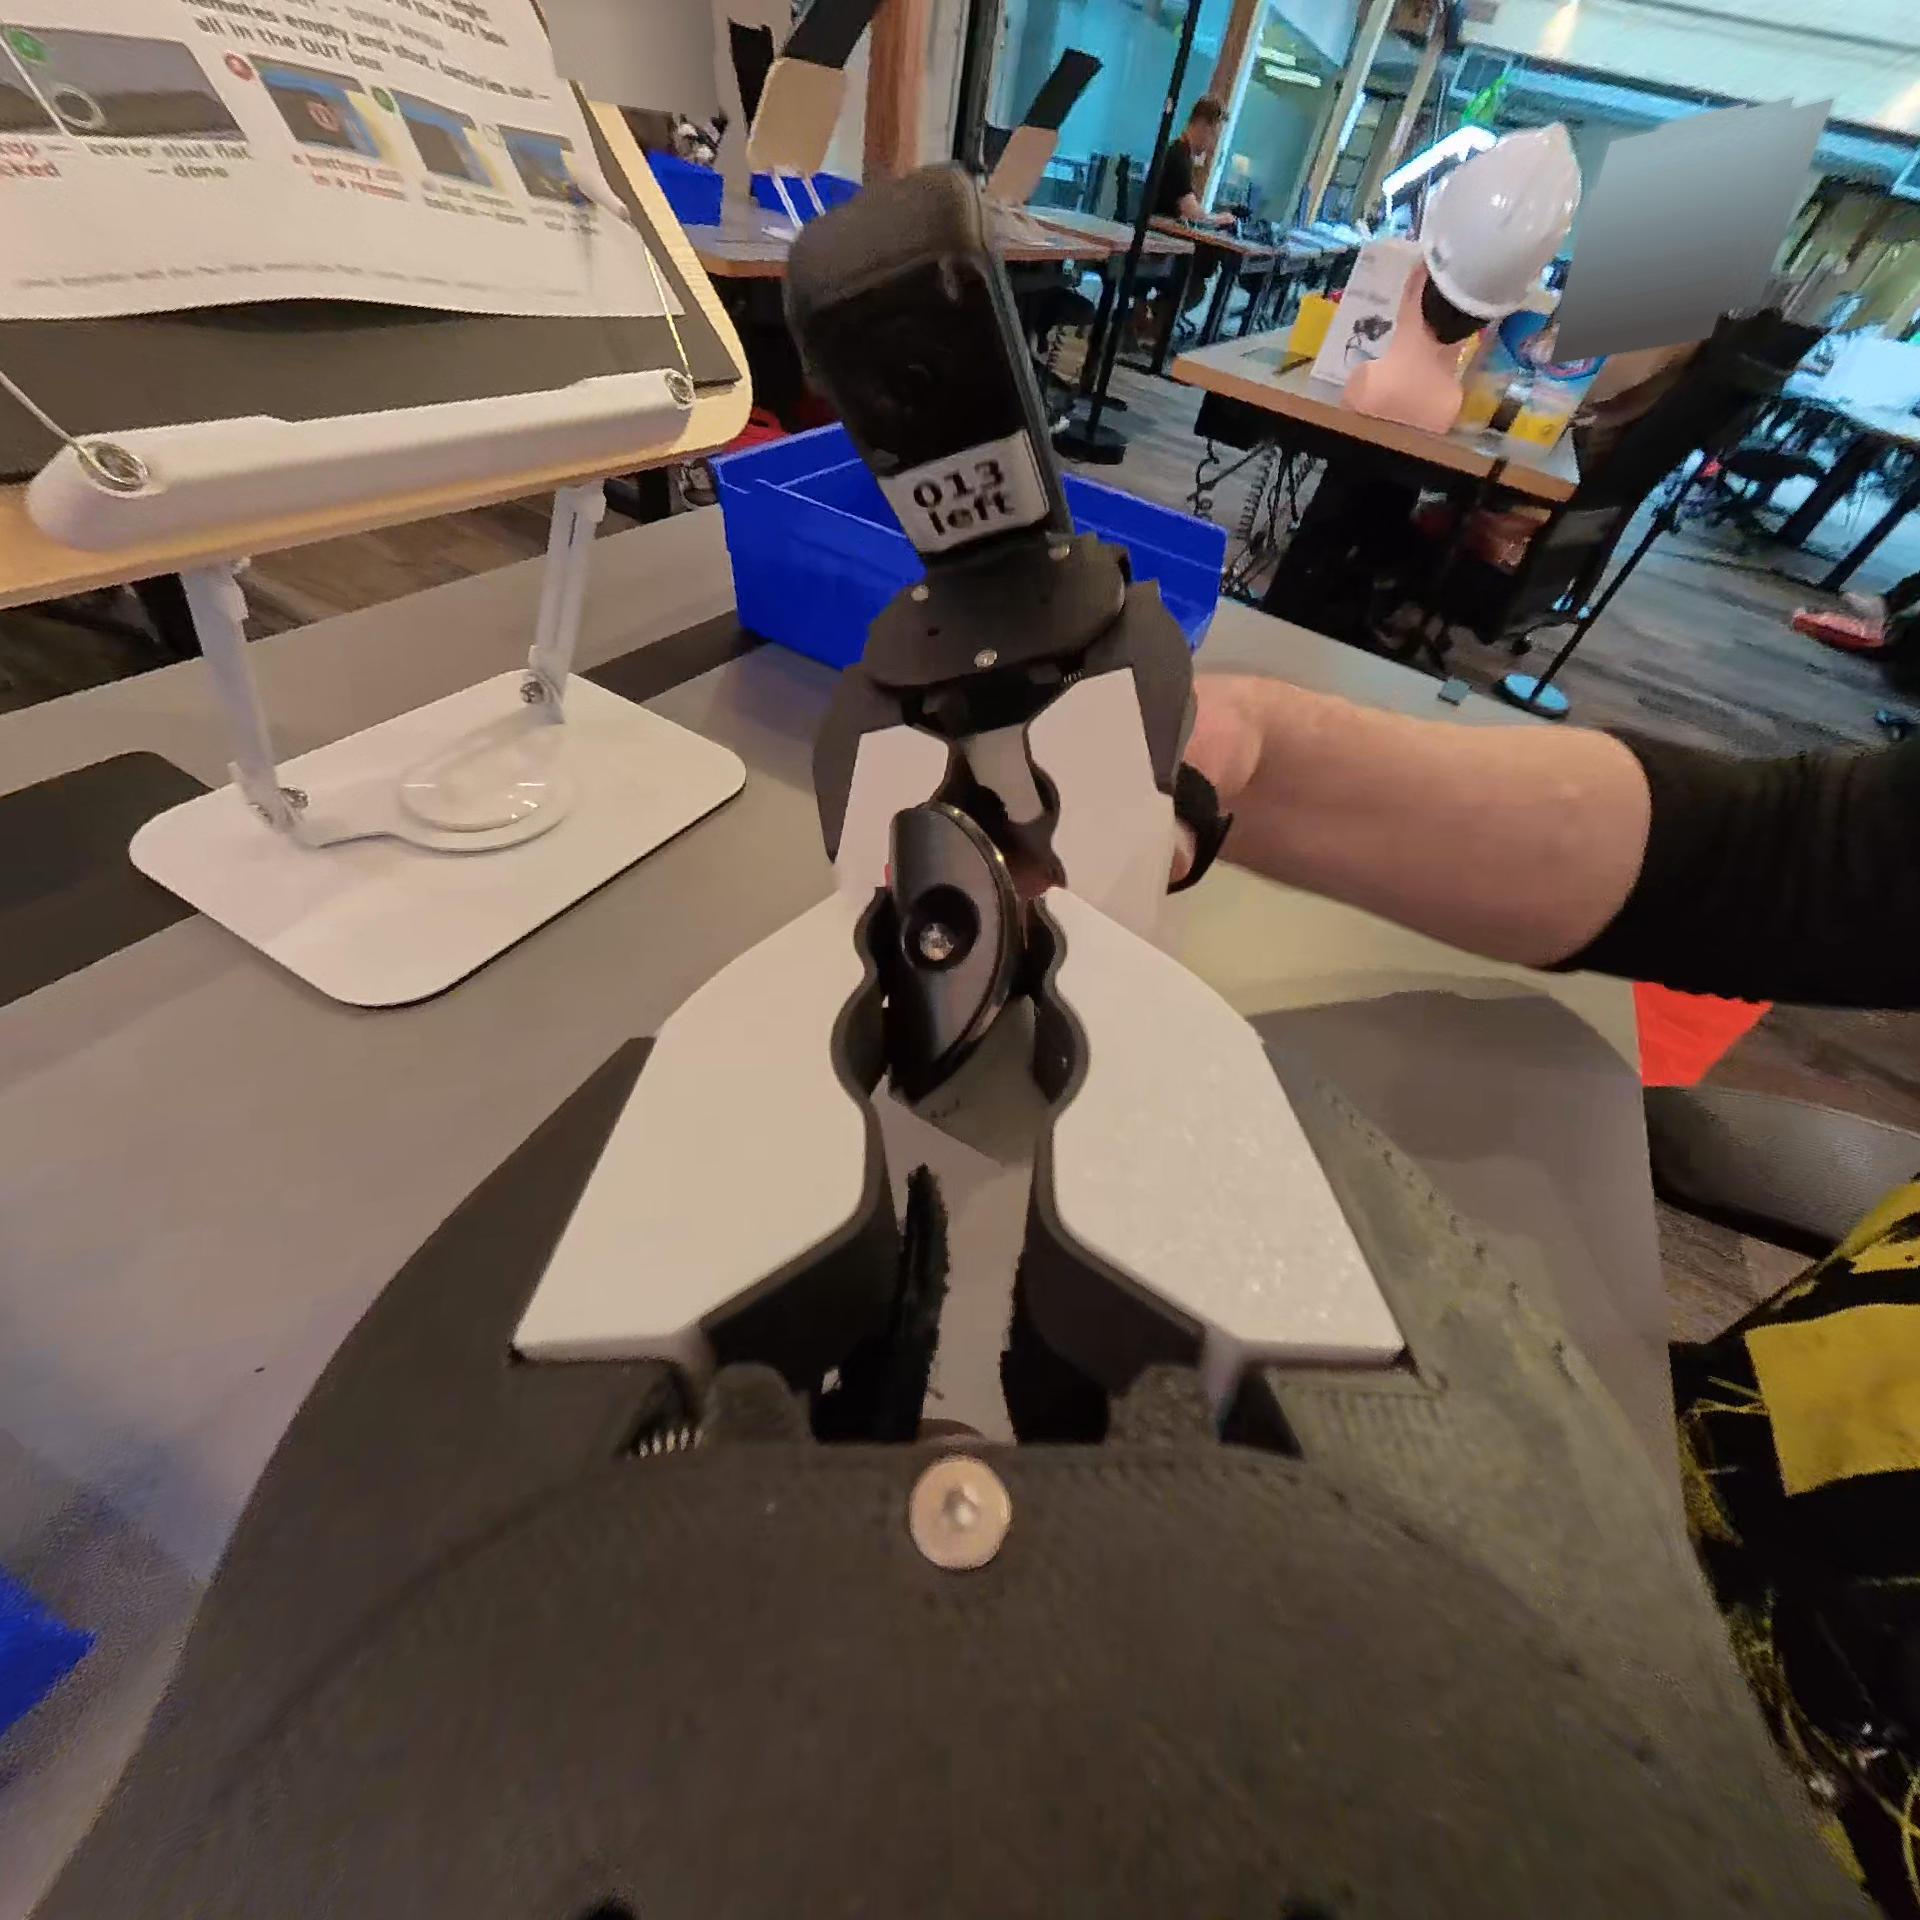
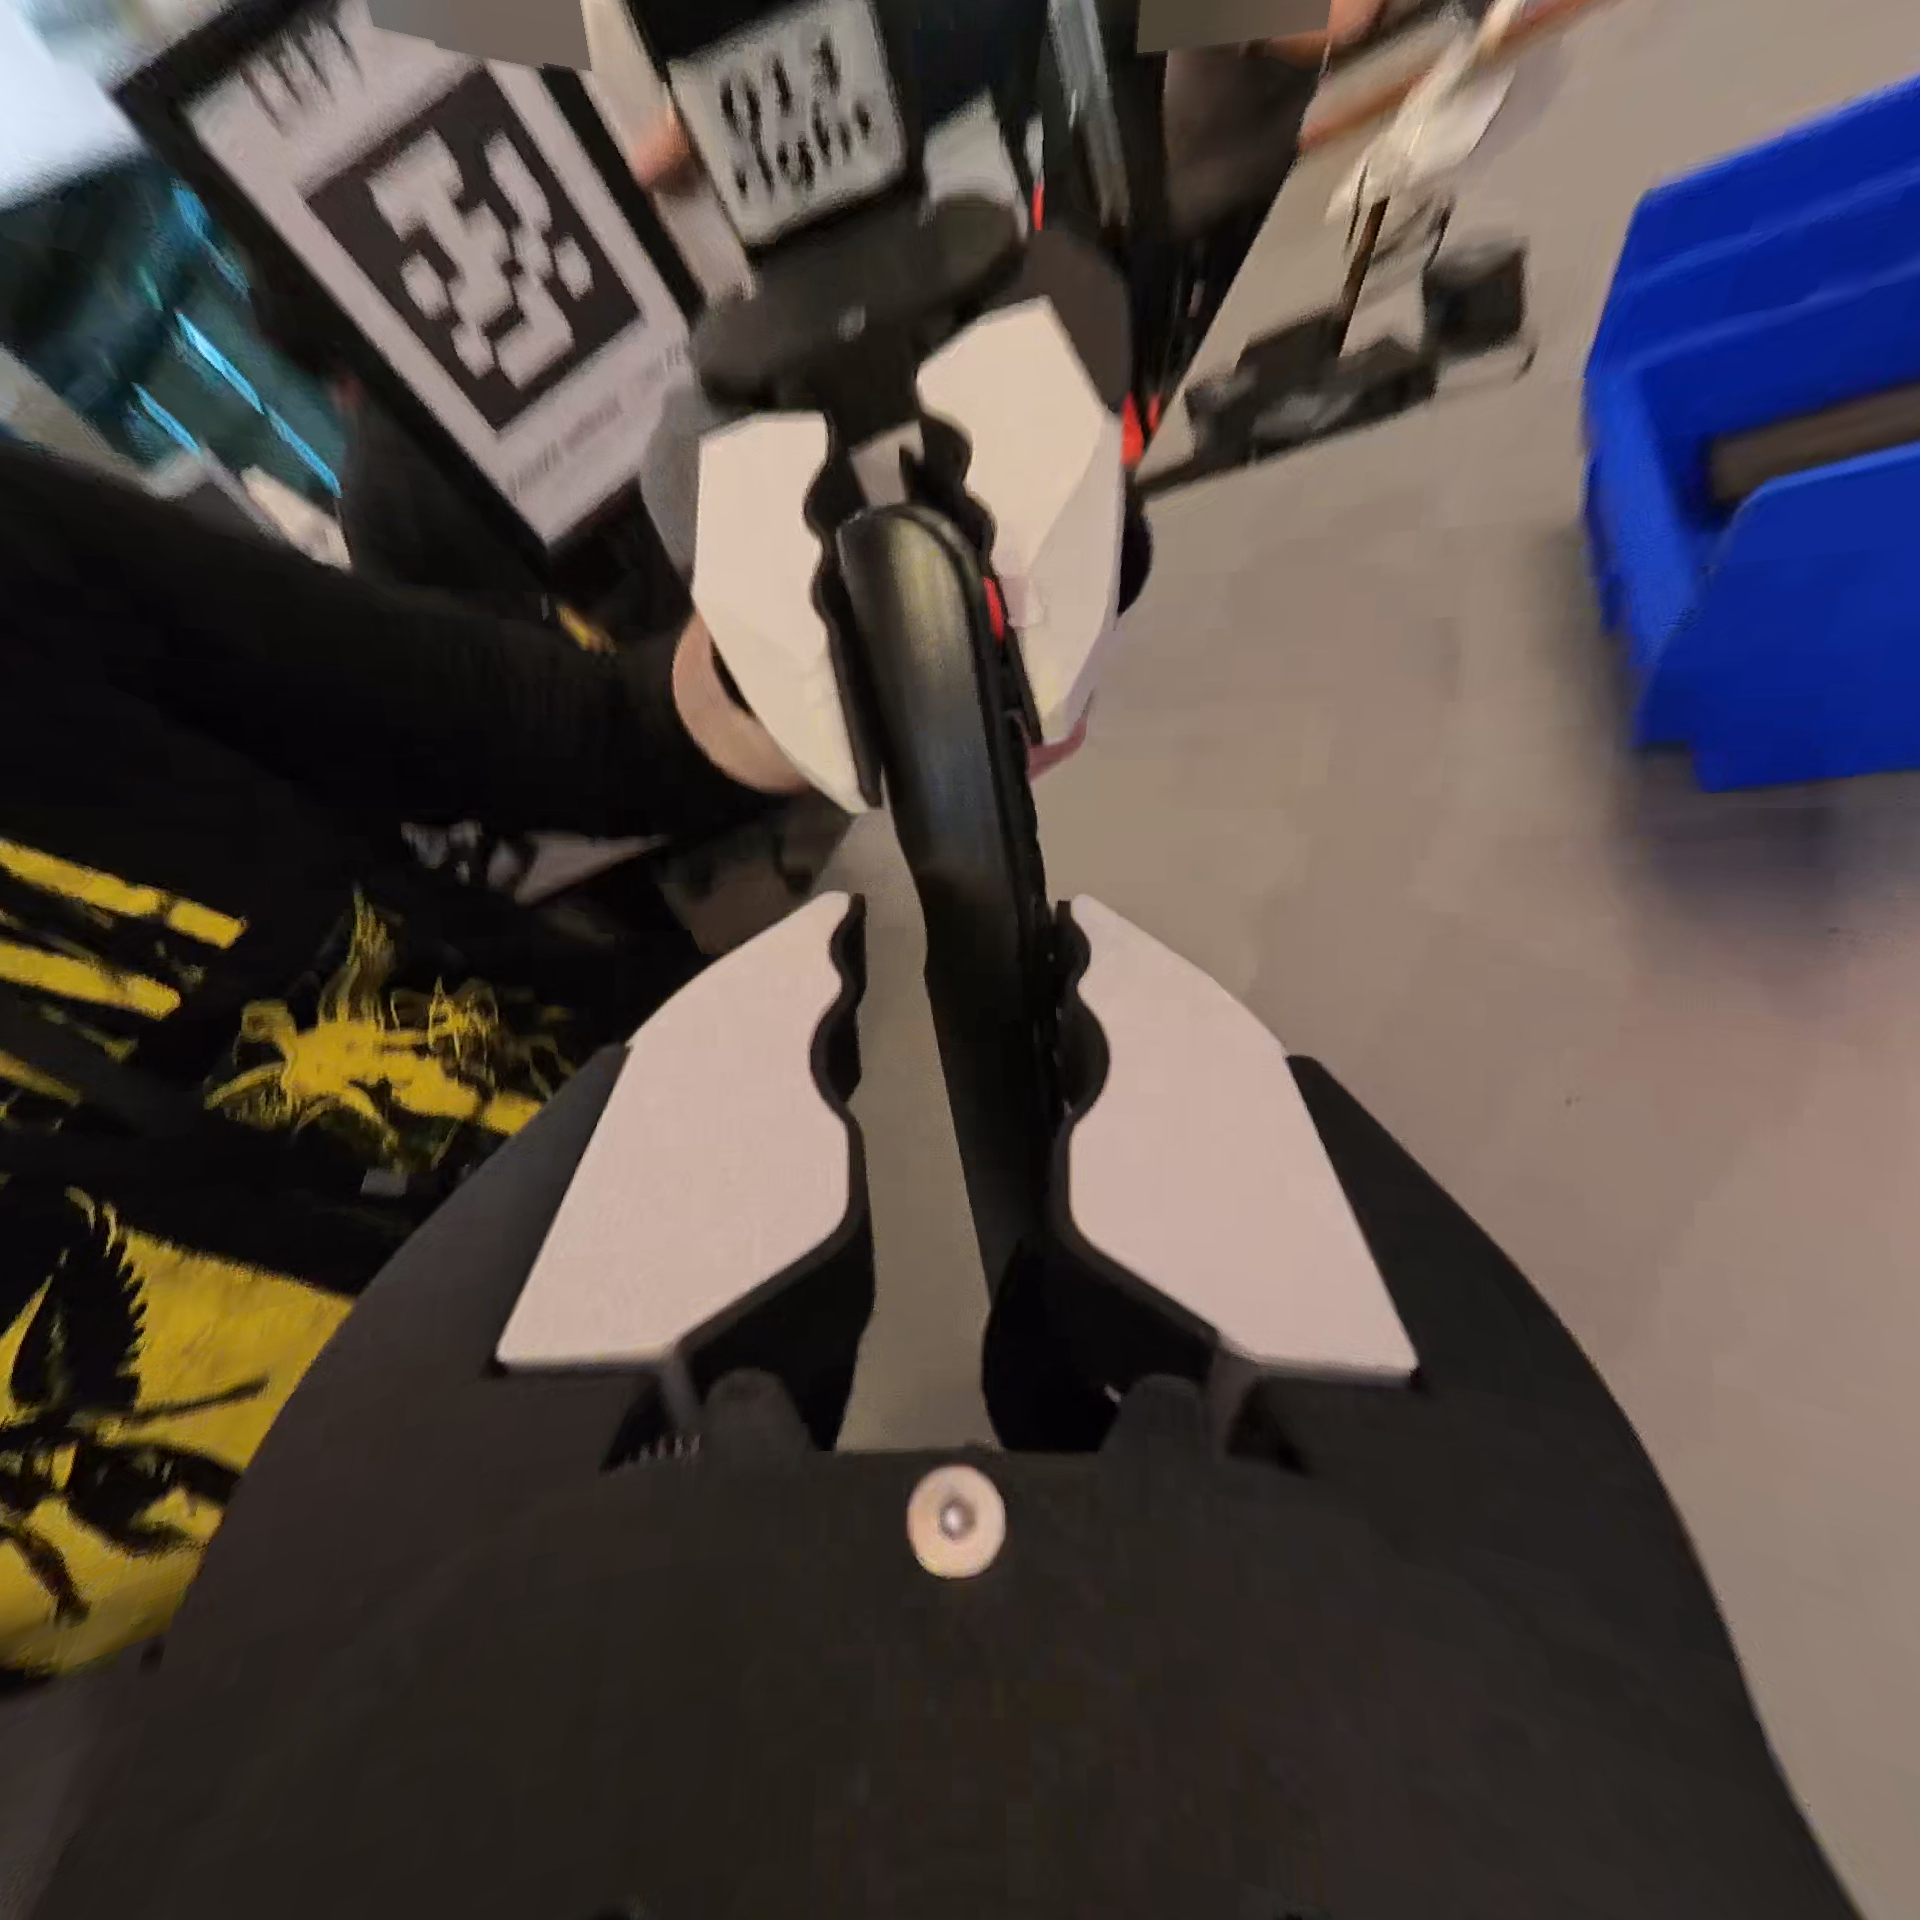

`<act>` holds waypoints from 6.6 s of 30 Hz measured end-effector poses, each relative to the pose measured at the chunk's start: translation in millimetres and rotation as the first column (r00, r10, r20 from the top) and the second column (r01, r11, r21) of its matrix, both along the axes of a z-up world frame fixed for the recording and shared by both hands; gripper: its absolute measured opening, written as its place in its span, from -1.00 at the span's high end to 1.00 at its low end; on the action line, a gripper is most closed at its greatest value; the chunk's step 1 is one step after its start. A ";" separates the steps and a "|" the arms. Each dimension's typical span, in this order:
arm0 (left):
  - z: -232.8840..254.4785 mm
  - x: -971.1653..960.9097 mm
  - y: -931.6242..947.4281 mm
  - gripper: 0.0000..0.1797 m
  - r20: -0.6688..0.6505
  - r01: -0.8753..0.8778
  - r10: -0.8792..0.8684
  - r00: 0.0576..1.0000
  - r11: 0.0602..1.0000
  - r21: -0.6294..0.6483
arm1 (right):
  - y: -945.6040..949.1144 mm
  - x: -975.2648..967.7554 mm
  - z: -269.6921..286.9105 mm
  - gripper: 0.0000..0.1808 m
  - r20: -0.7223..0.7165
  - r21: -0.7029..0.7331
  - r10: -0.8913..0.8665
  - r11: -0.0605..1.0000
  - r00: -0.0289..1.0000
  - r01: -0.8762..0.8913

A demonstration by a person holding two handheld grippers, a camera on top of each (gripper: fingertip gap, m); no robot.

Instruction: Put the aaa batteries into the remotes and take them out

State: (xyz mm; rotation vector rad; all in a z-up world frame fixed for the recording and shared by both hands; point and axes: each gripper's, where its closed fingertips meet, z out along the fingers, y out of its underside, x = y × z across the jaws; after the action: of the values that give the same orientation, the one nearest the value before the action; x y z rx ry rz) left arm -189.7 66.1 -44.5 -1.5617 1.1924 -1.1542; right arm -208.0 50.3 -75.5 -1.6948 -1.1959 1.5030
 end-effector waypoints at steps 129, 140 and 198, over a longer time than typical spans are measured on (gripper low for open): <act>-6.2 -106.7 117.5 0.38 0.069 -0.477 0.476 0.877 0.879 0.000 | 24.3 91.1 -114.1 0.34 0.560 0.512 -0.508 0.833 0.654 0.209; -80.9 -121.7 343.2 0.51 -0.680 0.001 0.415 0.604 0.853 0.522 | 15.2 106.3 -139.5 0.34 0.591 0.458 -0.432 0.875 0.682 0.158; -166.8 -124.7 389.3 0.87 -0.934 0.101 -0.002 0.357 0.994 0.037 | 16.2 104.1 -140.9 0.34 0.511 0.419 -0.401 0.888 0.761 0.186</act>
State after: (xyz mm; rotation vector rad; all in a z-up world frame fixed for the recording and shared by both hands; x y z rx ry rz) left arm -314.4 455.4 -211.3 -2.2015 1.9865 -0.0540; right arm -104.0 66.5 -216.4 -2.0397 -1.3032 0.5244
